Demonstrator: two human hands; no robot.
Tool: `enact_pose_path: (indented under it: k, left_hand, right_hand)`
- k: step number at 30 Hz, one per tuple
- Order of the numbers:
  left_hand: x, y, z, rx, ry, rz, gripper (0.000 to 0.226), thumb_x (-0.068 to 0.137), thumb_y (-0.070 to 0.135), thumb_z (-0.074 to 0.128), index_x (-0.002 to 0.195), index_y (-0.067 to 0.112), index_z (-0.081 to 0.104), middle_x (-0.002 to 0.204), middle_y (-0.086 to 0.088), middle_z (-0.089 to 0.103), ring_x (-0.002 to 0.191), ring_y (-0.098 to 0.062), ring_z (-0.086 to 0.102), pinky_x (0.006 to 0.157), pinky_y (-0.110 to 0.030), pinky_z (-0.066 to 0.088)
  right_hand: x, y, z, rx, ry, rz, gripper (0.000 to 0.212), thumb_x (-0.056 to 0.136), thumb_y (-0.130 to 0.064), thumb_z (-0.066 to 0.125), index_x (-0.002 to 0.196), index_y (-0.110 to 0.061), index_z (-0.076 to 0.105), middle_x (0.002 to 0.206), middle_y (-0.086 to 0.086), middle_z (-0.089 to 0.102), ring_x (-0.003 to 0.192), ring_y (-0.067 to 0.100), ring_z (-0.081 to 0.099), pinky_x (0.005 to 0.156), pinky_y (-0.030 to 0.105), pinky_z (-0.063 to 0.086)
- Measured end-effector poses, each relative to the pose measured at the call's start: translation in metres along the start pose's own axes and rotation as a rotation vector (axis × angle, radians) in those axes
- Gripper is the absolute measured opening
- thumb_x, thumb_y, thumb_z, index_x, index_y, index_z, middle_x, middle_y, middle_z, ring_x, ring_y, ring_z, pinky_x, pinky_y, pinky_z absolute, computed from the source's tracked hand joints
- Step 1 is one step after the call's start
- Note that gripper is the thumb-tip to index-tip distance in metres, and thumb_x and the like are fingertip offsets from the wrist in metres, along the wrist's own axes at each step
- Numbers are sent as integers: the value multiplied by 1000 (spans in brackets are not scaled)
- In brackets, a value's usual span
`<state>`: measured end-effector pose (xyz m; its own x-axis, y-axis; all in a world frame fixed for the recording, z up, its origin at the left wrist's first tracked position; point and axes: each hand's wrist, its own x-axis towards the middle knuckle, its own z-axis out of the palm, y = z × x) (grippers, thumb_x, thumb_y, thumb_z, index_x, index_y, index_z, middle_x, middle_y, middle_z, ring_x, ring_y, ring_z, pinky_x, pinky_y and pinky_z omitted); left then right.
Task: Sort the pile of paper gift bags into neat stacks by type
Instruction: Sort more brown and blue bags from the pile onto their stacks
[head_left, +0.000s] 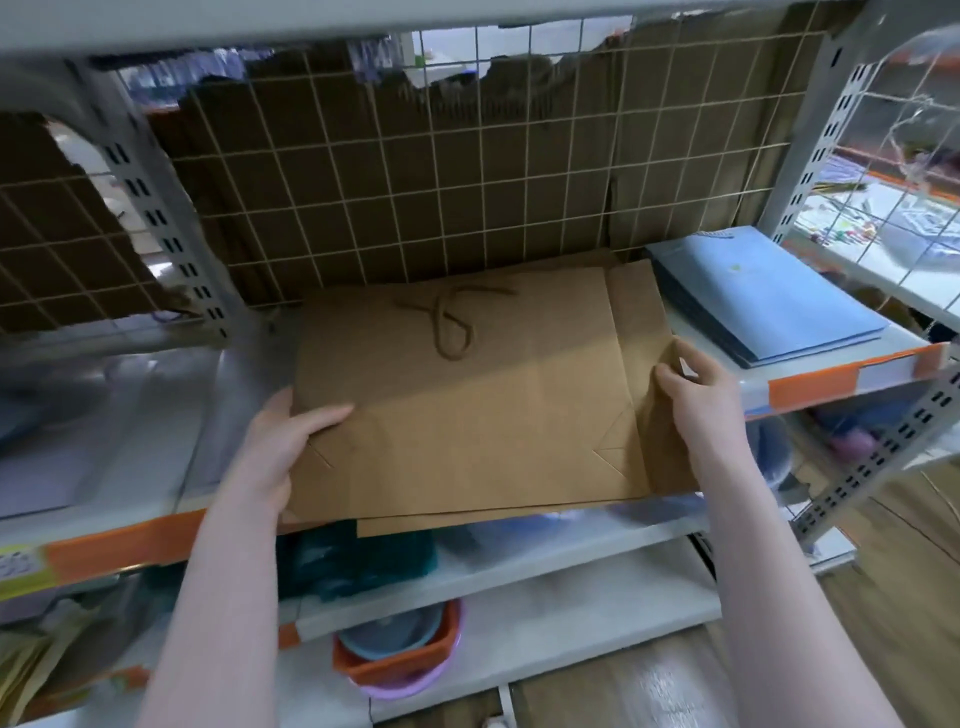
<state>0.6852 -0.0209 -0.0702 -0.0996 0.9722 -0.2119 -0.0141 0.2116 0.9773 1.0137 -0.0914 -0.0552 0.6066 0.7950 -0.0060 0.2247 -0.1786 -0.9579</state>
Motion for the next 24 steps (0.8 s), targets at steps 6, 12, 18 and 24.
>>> enact_pose_path:
  k: [6, 12, 18, 24]
  left_hand:
    - [60, 18, 41, 39, -4, -27, 90, 61, 29, 84, 140, 17, 42, 131, -1, 54, 116, -24, 54, 100, -41, 42]
    - [90, 30, 81, -68, 12, -89, 42, 78, 13, 71, 117, 21, 58, 89, -1, 67, 80, -19, 64, 73, -31, 50]
    - [95, 30, 101, -81, 103, -176, 68, 62, 24, 82, 125, 21, 58, 104, -5, 69, 86, -21, 66, 76, -33, 52]
    - [91, 26, 123, -66, 195, -163, 75, 51, 29, 84, 122, 23, 58, 111, -9, 67, 90, -25, 65, 78, -36, 52]
  right_hand:
    - [74, -6, 9, 18, 18, -59, 36, 94, -8, 49, 128, -15, 57, 109, 2, 58, 103, 18, 53, 84, 24, 36]
    - [144, -4, 13, 44, 28, -24, 39, 91, -7, 52, 128, -16, 57, 122, 5, 62, 113, 21, 55, 94, 27, 39]
    - [200, 5, 15, 39, -100, -18, 41, 90, -3, 49, 129, -14, 56, 119, 8, 63, 107, 23, 58, 95, 35, 44]
    - [242, 13, 22, -207, -173, -42, 40, 94, -6, 46, 133, -10, 51, 121, 15, 62, 107, 30, 57, 78, 29, 40]
